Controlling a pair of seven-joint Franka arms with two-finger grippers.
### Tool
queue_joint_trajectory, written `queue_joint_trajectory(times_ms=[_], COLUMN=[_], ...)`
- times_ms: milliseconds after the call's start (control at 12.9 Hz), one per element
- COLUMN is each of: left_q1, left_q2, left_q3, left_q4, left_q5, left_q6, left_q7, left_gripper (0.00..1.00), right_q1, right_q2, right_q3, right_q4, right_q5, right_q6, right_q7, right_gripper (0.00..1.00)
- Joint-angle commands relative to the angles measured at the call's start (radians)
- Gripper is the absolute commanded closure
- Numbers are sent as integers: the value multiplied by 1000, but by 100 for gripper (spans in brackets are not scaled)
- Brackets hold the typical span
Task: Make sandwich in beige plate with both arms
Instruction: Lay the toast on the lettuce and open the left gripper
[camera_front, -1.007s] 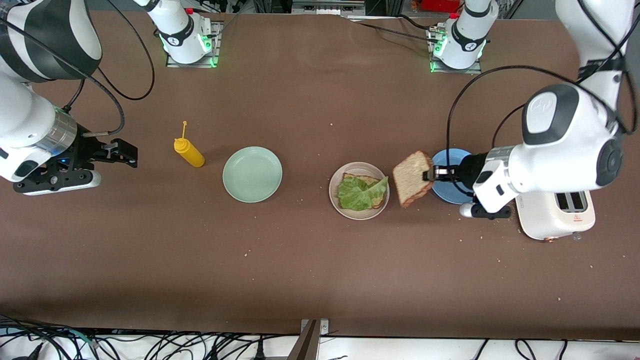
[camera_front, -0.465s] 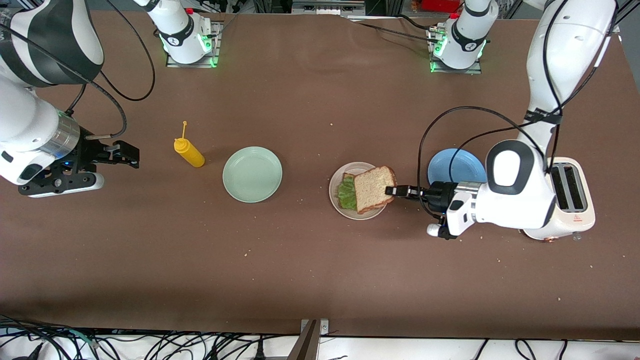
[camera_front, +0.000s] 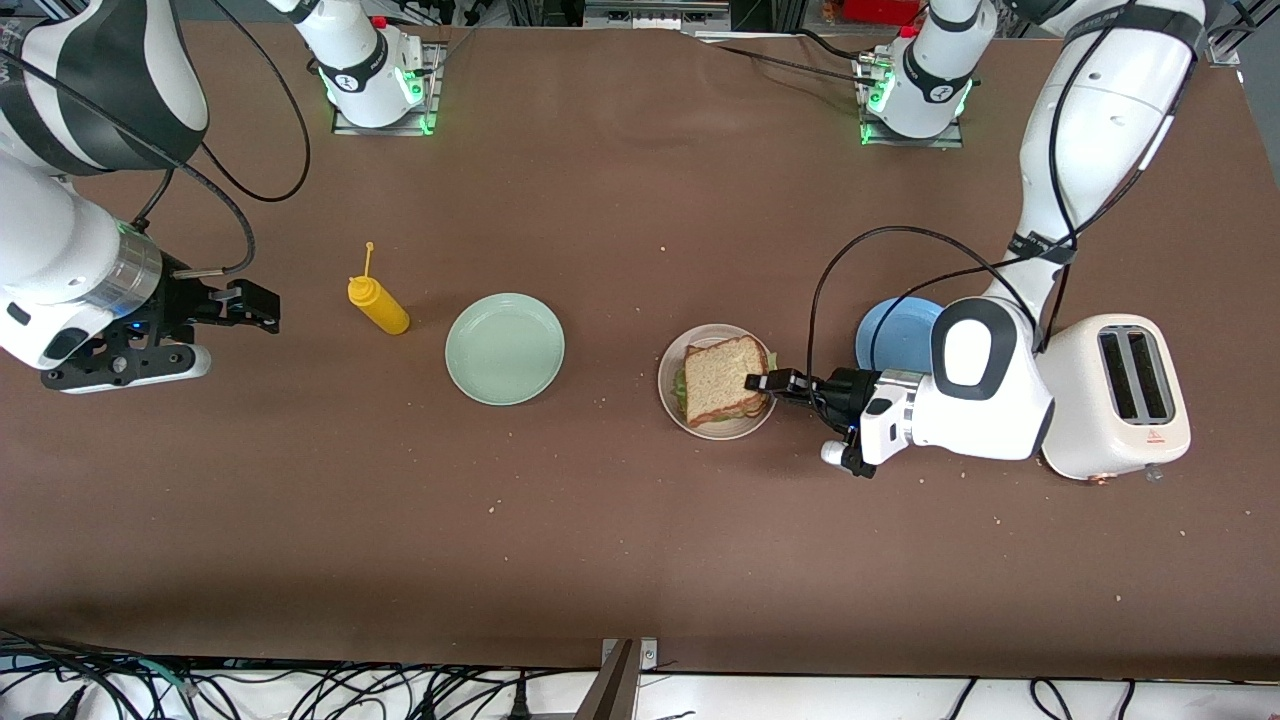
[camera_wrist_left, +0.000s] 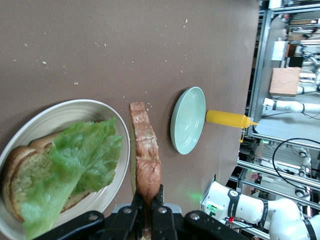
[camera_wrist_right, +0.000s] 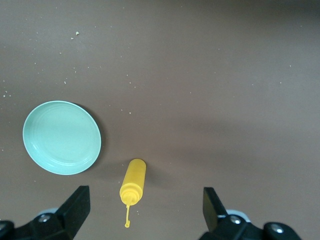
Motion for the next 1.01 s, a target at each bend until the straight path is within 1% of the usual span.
queue_joint_trajectory(times_ms=[0,155,387,465,542,697,775,930], left_q1=[26,29,31,30,33,36,36,37], left_q2=[45,62,68,70,68,62,56,36], left_q3=[-2,0,6,6,9,17,24,24], left_q4=[-28,-51,-53,-53,-53,-54,-54,-50], left_q5=[-104,-161,-165,-163,-152,-151,-113,13], left_q6=[10,17,17,31,37,37,37,37], left_q7=[169,252,259,257,259,249,243,217], left_gripper=[100,100,100,33,0,0,0,0], right_q1=[-6,-6,-6,-6,-6,-6,-6,-6], right_q2=[-12,-12,-12,-12,-12,-12,-12,-12], right_q3=[4,4,4,2,2,2,2,2], right_q4=[-12,-13,-13,-13,-12,-13,-13,-13], right_q5=[-1,-1,-1,-1,-1,-1,-1,-1], right_q6=[-12,-13,-13,-15,-15,-15,-15,-15], right_q7=[-5,-5,-8,-8,-8,-5,-5,-5], right_gripper=[0,0,0,0,0,0,0,0])
